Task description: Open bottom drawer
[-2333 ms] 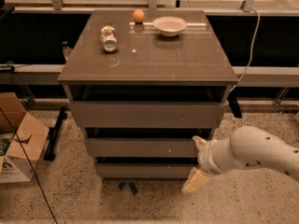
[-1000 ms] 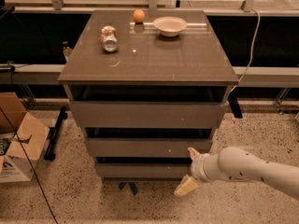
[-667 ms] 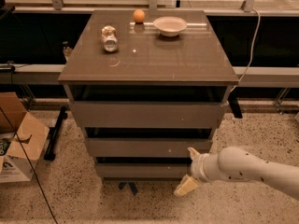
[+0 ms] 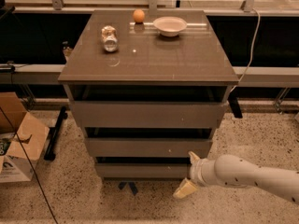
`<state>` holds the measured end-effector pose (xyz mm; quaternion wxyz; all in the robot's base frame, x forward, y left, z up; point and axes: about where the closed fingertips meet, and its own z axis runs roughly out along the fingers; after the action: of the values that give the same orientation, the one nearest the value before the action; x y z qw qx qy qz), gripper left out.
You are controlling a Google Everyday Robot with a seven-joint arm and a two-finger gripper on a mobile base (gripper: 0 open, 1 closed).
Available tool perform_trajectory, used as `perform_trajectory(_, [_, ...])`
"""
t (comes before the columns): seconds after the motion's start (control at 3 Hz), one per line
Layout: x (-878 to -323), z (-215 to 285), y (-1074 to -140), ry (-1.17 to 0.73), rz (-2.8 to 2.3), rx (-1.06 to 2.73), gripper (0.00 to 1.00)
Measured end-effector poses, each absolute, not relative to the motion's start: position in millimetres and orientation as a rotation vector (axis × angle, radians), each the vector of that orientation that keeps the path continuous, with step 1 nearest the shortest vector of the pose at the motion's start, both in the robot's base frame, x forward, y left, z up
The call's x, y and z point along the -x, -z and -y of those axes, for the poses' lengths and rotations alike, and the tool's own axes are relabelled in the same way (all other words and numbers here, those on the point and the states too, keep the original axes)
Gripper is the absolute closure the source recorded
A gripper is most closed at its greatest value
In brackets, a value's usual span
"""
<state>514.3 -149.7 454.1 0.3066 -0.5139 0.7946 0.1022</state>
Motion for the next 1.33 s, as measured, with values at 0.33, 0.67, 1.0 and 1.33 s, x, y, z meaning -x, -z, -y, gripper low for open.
perform_trajectory(0.33, [-519.8, 154.6, -434.1, -0.275, -2.084, 1.34, 0.0])
perform_trajectory(0.67, [-525.6, 158.0, -416.9, -0.283, -2.073, 1.328, 0.0])
perform_trajectory(1.0, [-537.0, 163.9, -391.2, -0.294, -2.07, 1.311, 0.0])
perform_trajectory(1.33, [-538.2, 164.2, -387.7, -0.291, -2.073, 1.301, 0.0])
